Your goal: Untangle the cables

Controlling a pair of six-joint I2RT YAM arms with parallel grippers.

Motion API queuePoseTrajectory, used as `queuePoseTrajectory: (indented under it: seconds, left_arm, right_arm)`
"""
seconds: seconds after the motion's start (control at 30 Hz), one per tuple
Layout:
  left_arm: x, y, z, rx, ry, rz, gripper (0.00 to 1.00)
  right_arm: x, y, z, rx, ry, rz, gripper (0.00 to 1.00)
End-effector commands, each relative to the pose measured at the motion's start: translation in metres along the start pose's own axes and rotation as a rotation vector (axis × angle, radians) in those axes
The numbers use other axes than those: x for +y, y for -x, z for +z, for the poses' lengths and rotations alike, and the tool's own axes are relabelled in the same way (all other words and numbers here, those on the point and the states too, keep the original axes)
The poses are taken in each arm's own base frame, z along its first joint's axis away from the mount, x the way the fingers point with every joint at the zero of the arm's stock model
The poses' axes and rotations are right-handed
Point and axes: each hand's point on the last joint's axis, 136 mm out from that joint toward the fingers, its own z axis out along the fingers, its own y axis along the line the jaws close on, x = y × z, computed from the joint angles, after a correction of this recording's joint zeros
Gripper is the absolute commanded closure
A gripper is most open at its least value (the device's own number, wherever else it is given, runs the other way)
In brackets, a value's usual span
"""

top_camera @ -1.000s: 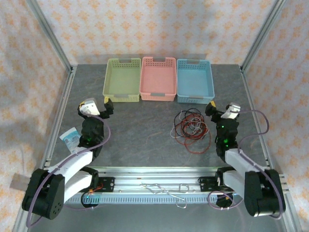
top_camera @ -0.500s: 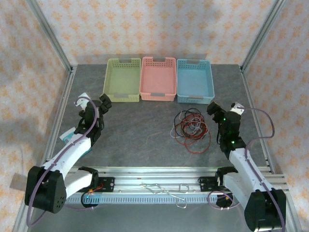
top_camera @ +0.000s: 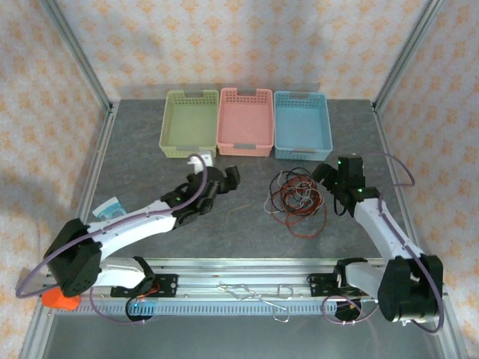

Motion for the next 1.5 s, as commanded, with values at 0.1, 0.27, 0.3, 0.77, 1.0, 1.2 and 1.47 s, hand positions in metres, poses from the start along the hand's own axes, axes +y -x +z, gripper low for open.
queuePoseTrajectory:
  seconds: [0.1,0.27,0.3,0.77,1.0,1.2,1.47]
  left_arm:
    - [-0.068,-0.020,0.011,0.028,-0.136,0.033,0.01]
    - [-0.092,-0.023,0.017,0.022,-0.217,-0.004,0.01]
    - [-0.093,-0.022,0.017,0.020,-0.223,-0.016,0.01]
    - [-0.057,-0.034,0.006,0.025,-0.161,-0.075,0.01]
    - [-0.031,-0.021,-0.002,-0.016,-0.081,-0.082,0.01]
    - [0.008,-0.017,-0.005,-0.039,-0.001,-0.125,0.04]
    - [0.041,-0.014,-0.012,-0.050,0.068,-0.148,0.05]
  right_arm:
    - [0.007,-0.027,0.020,0.158,-0.027,-0.077,0.06]
    - [0.008,-0.038,0.045,0.188,-0.045,-0.093,0.06]
    - [0.007,-0.038,0.049,0.186,-0.046,-0.095,0.07]
    - [0.020,-0.049,0.079,0.224,-0.022,-0.125,0.15]
    - [0.039,-0.078,0.074,0.272,0.023,-0.175,0.27]
    - [0.071,-0.121,0.064,0.308,0.094,-0.178,0.37]
    - [0.145,-0.168,0.046,0.324,0.209,-0.217,0.41]
